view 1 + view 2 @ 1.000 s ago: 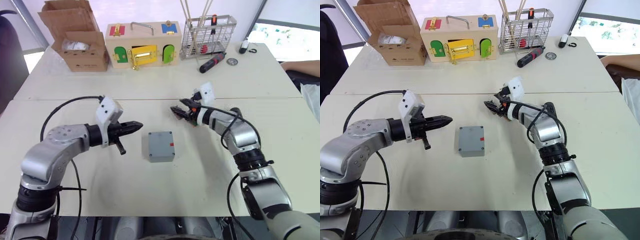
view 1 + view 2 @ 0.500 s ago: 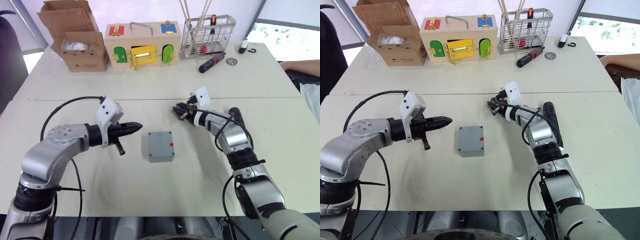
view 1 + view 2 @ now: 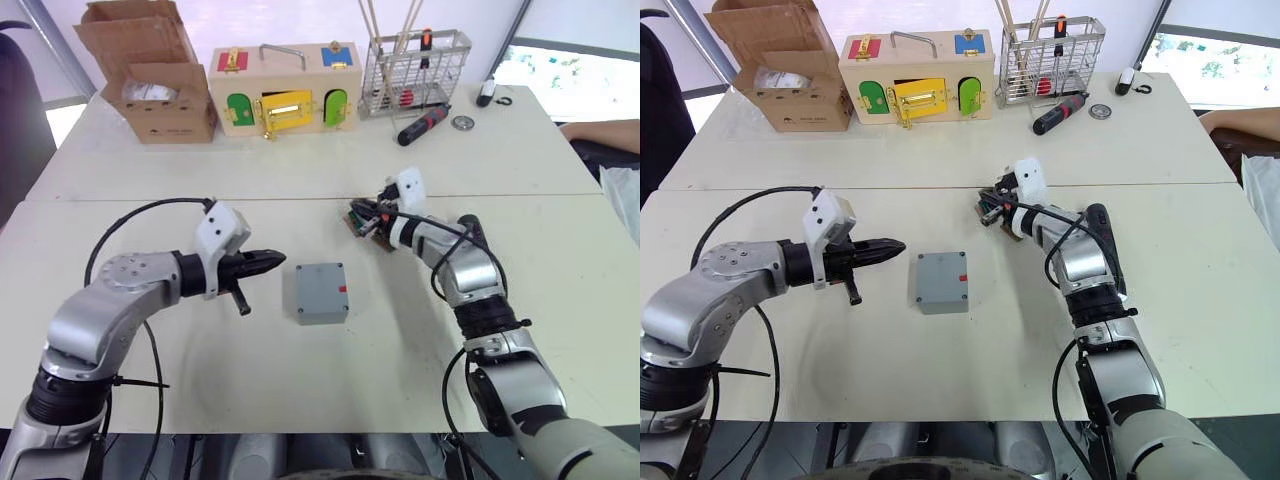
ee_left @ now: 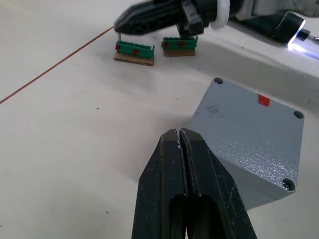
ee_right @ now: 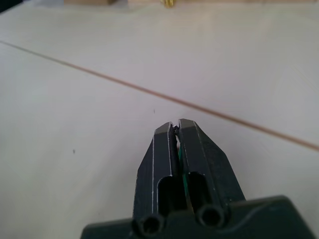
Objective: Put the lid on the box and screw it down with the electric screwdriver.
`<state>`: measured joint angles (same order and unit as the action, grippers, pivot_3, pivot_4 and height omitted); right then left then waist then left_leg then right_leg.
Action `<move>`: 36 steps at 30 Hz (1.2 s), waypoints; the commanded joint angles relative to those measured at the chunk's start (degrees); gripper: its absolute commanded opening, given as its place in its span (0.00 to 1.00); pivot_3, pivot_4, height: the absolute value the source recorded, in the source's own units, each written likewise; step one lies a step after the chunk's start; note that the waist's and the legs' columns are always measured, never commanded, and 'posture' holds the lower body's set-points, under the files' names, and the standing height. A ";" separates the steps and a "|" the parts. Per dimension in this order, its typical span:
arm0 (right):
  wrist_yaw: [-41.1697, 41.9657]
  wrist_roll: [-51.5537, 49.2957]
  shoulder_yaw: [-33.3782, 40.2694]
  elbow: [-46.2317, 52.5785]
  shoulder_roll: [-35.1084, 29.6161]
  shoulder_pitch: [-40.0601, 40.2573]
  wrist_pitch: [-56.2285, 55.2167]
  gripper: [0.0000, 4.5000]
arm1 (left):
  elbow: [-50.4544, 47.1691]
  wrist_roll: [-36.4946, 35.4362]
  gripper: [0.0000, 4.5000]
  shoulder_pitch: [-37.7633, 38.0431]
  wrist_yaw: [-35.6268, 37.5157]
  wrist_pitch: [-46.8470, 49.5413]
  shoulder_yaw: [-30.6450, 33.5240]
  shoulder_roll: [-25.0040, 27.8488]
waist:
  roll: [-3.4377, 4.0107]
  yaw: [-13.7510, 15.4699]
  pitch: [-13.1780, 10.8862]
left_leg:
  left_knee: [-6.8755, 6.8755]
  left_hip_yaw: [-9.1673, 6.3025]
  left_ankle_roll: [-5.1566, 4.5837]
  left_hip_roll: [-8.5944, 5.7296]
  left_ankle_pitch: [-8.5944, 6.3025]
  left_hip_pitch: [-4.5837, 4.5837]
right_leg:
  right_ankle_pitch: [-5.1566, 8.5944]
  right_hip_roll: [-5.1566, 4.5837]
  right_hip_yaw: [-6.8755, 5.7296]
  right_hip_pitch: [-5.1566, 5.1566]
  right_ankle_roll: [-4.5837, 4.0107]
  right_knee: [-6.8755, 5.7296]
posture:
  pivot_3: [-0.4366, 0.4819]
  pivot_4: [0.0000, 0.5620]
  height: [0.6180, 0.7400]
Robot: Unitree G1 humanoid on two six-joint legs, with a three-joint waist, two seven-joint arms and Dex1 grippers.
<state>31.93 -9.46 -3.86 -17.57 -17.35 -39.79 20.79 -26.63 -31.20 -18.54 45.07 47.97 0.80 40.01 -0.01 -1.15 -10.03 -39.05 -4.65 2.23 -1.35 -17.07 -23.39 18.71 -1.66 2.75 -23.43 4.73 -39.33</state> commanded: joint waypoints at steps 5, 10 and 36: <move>2.47 -7.83 4.97 18.22 -3.07 1.59 10.18 0.02 | 0.09 -0.60 0.00 -1.68 2.72 -1.70 -0.93 1.04 | 0.00 0.26 0.00 | 0.00 0.00 0.00 0.00 0.00 0.00 | 0.00 -0.01 0.00 0.00 0.00 0.00 | 0.48 0.27 1.00; 11.66 -16.92 2.96 39.42 -13.71 12.40 22.72 0.02 | -1.82 -2.19 0.00 -2.88 8.24 -1.78 -2.24 5.06 | 0.00 0.55 0.00 | 0.03 -0.07 -0.05 -0.01 -0.04 -0.04 | 0.00 -0.05 -0.04 0.05 0.00 0.07 | 0.48 0.27 1.00; 7.11 -20.25 -2.76 44.84 -13.81 17.11 27.06 0.02 | -1.46 1.16 0.00 -4.87 11.49 -5.18 -7.71 6.95 | 0.01 0.34 0.00 | -0.03 -0.02 -0.35 -0.01 -0.20 0.05 | 0.00 -0.02 0.02 0.09 0.00 0.01 | 0.48 0.27 1.00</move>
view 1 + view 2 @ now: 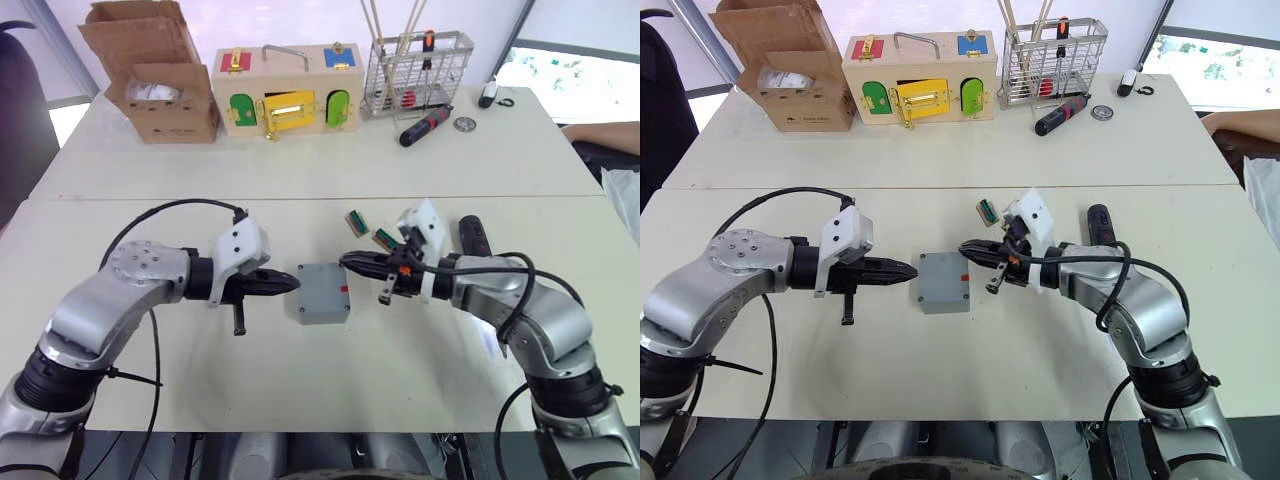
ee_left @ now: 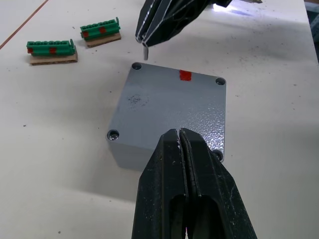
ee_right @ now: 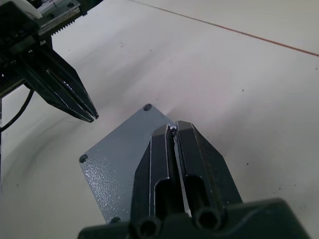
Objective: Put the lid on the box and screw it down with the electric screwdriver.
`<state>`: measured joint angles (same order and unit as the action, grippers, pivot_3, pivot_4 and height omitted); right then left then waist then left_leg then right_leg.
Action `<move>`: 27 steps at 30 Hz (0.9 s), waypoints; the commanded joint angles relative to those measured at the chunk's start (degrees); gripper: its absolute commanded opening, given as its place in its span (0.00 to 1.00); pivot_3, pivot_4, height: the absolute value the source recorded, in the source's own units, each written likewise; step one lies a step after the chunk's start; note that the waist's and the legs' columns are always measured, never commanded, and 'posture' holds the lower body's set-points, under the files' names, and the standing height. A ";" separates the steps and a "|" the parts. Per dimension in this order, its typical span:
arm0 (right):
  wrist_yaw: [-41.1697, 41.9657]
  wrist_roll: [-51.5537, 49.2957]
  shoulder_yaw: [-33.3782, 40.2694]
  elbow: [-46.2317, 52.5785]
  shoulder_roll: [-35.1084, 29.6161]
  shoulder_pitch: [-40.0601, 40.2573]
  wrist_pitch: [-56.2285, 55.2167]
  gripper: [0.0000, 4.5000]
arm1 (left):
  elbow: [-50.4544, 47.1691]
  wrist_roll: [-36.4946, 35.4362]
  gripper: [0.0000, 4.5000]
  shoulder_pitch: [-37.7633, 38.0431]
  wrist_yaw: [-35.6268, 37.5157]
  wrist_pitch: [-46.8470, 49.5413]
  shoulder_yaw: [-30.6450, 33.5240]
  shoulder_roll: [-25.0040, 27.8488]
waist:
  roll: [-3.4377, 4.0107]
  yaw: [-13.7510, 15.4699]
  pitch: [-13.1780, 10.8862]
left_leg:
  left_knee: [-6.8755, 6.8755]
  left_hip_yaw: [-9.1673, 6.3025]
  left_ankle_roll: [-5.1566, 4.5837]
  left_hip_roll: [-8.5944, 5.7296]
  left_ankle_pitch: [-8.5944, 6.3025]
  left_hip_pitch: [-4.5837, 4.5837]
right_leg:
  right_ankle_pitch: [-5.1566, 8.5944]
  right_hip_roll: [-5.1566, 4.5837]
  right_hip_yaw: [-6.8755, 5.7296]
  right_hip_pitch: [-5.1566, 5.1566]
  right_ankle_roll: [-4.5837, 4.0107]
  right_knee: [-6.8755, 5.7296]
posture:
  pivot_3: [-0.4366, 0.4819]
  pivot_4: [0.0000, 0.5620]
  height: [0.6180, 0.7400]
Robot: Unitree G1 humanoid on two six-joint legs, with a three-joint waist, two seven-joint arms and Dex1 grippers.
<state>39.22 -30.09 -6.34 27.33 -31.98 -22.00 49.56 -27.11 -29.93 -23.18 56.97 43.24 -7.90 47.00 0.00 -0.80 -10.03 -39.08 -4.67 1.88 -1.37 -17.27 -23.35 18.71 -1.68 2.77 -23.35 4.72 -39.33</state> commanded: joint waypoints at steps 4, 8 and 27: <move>-0.14 1.10 -0.96 -0.91 1.23 -0.66 -2.57 0.02 | -1.46 -0.35 0.00 0.48 -0.68 -0.35 1.40 0.22 | 0.00 -0.02 0.00 | 0.00 0.00 0.00 0.00 0.00 0.00 | 0.00 0.00 0.00 0.00 0.00 0.00 | 0.48 0.27 1.00; 0.18 2.15 -1.59 -2.50 1.25 -0.77 -3.99 0.02 | -1.56 -0.47 0.00 0.68 -1.04 -0.22 1.52 0.25 | 0.00 0.02 0.00 | 0.00 0.00 0.00 0.00 0.00 0.00 | 0.00 0.00 0.00 0.00 0.00 0.00 | 0.48 0.27 1.00; 0.30 1.87 -0.41 -3.04 0.43 -0.73 -3.61 0.02 | -1.04 -0.40 0.00 0.70 -1.68 -0.71 1.14 -0.13 | 0.00 0.01 0.00 | 0.00 0.00 0.00 0.00 0.00 0.00 | 0.00 0.00 -0.01 0.00 0.00 0.00 | 0.48 0.27 1.00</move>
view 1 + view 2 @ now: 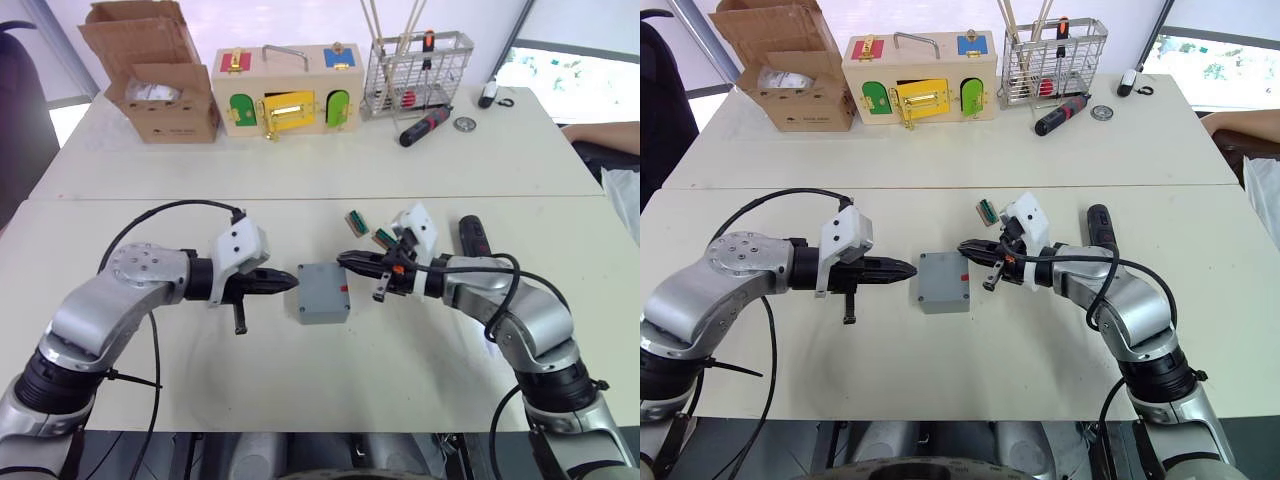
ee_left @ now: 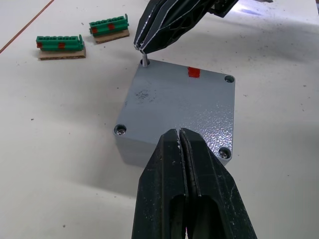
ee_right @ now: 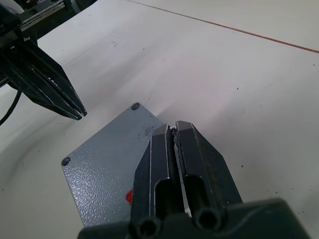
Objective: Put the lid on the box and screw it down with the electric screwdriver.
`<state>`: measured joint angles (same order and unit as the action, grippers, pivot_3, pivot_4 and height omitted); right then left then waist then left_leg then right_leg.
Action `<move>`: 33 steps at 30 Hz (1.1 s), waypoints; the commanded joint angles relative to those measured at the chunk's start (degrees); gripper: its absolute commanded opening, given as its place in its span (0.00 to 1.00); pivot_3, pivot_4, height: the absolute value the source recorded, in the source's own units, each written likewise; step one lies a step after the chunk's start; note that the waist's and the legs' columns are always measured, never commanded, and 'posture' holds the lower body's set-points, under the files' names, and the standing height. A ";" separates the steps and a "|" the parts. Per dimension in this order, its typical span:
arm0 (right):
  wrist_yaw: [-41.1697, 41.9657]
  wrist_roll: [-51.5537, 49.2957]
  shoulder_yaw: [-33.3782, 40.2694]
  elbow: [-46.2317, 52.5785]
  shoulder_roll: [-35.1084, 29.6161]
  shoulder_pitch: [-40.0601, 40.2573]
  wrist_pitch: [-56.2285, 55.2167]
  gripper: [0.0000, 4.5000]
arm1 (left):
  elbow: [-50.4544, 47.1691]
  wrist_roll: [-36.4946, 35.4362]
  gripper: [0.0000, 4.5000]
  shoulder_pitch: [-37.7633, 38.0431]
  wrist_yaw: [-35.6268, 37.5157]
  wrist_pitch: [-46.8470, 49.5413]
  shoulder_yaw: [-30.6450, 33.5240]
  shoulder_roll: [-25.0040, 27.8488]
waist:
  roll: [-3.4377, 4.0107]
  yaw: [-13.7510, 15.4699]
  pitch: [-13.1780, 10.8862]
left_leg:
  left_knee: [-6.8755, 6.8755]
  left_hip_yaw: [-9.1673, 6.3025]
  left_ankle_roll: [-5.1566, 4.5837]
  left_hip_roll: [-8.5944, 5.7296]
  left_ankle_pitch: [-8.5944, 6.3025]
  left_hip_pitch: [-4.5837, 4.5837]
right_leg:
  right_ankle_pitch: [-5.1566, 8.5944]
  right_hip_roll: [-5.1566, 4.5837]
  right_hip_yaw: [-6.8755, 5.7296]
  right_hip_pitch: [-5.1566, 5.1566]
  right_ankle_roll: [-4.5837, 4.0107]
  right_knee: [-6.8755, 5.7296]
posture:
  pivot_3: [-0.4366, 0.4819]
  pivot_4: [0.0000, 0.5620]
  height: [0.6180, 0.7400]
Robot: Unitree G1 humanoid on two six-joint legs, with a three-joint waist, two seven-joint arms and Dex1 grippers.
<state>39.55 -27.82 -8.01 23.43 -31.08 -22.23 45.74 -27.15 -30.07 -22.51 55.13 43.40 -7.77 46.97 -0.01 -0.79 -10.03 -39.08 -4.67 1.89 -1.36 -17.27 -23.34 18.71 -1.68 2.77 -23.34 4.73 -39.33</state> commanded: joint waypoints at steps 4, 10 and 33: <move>-0.20 -0.70 1.61 0.89 -0.47 -0.30 0.81 0.02 | -0.88 -0.17 0.00 -0.03 0.04 -0.98 0.93 -0.29 | 0.00 -0.01 0.00 | 0.00 0.00 0.00 0.00 0.00 0.00 | 0.00 0.00 0.00 0.00 0.00 0.00 | 0.48 0.27 1.00; 0.03 -0.61 1.73 0.74 -1.31 0.00 0.78 0.02 | -0.89 0.02 0.00 0.11 0.07 -1.10 0.88 -0.31 | 0.00 -0.01 0.00 | 0.00 0.00 0.00 0.00 0.00 0.00 | 0.00 0.00 0.00 0.00 0.00 0.00 | 0.48 0.27 1.00; 0.35 0.32 0.33 1.21 -1.19 -0.50 -0.65 0.44 | -0.54 -0.35 0.00 -0.47 0.27 -1.00 0.94 -1.13 | 0.00 -0.01 0.00 | 0.00 0.00 0.00 0.00 0.00 0.00 | 0.00 0.00 0.00 0.00 0.00 0.00 | 0.48 0.27 1.00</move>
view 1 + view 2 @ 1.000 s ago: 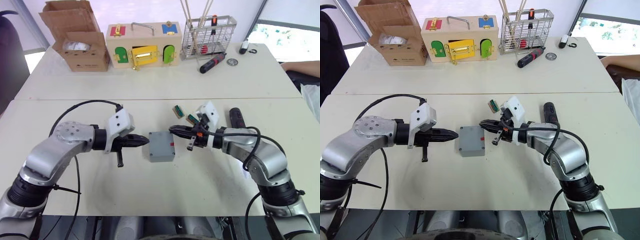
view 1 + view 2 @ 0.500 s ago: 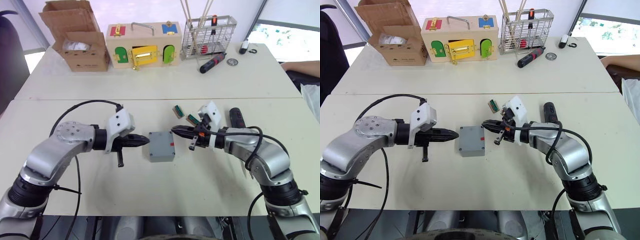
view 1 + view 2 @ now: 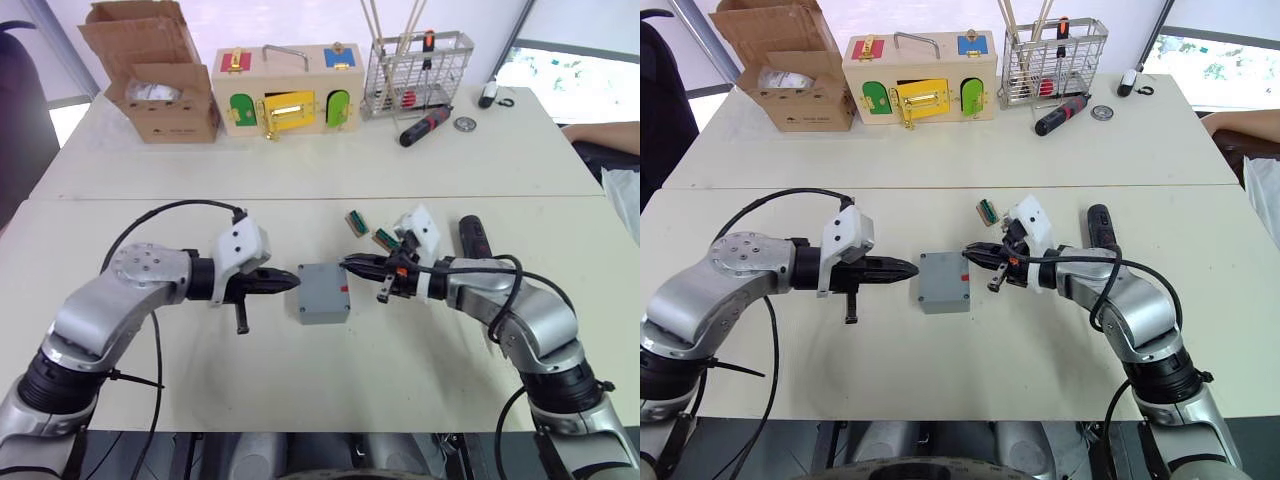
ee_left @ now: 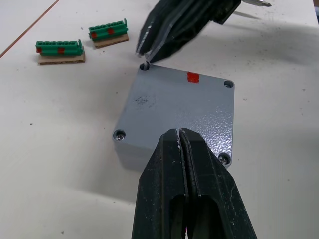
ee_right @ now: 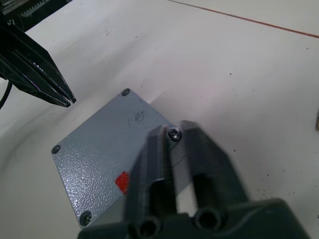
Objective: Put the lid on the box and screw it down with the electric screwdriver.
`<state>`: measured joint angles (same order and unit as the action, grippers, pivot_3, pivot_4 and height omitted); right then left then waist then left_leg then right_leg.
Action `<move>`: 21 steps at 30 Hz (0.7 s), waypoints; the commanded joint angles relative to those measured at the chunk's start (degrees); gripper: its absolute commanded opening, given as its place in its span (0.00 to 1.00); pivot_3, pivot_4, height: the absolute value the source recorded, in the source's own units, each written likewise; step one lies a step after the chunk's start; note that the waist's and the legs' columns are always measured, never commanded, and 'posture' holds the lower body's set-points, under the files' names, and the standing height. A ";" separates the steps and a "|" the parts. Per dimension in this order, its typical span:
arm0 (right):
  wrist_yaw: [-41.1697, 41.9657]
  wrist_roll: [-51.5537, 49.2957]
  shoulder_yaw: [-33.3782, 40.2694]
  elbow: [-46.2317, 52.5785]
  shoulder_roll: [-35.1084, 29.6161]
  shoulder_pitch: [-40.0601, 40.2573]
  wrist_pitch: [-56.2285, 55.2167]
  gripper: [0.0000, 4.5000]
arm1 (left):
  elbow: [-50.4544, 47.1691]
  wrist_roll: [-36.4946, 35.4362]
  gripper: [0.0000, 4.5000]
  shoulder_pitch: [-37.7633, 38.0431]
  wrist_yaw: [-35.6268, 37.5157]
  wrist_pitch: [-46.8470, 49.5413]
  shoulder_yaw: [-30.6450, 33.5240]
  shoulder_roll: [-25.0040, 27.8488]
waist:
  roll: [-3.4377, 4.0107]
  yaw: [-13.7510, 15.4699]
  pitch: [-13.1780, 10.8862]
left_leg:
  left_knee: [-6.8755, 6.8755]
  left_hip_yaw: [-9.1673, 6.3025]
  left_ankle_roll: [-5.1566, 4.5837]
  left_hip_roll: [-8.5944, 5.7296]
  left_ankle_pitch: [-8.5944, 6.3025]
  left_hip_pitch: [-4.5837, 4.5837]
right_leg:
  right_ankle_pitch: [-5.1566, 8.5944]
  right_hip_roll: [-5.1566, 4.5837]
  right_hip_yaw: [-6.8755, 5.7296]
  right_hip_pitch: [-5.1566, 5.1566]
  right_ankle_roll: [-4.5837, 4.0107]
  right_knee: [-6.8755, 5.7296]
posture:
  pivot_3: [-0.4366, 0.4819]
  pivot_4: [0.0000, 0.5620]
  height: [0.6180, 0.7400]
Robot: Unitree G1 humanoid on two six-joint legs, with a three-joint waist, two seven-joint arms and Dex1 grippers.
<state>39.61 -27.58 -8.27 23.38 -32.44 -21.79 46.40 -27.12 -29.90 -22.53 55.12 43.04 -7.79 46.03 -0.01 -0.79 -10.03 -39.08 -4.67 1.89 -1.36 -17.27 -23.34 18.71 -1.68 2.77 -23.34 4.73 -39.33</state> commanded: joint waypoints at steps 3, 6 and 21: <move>0.82 -0.36 1.25 1.64 -0.37 -1.16 -1.23 0.74 | -0.46 -1.18 0.00 -0.89 0.27 -0.31 1.08 -0.80 | 0.00 0.01 0.00 | 0.00 0.00 0.00 0.00 0.00 0.00 | 0.00 0.00 0.00 0.00 0.00 0.00 | 0.48 0.27 1.00; -0.47 -5.47 8.14 2.64 -1.17 -3.60 3.82 0.95 | 0.67 -2.91 0.00 -2.85 0.77 0.08 1.53 -2.52 | 0.00 0.10 0.00 | -0.01 0.00 0.00 0.00 0.00 0.00 | 0.00 -0.01 0.00 0.00 0.00 0.00 | 0.48 0.27 1.00; 18.67 -11.46 5.24 -19.56 -43.50 -15.54 31.77 1.00 | 0.62 -0.42 0.00 -10.31 9.66 -8.33 -5.65 -5.79 | 0.06 -0.19 -0.02 | -0.02 0.19 -0.22 0.06 -0.12 0.00 | 0.00 0.03 0.08 0.03 0.00 0.12 | 0.48 0.27 1.00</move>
<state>56.94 -40.23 -0.89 5.25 -75.01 -35.32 76.33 -25.04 -31.21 -32.29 64.68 36.46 -13.05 40.31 0.05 -0.98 -10.05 -39.10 -4.47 1.66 -1.31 -17.39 -23.33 18.71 -1.65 2.87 -23.32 4.73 -39.22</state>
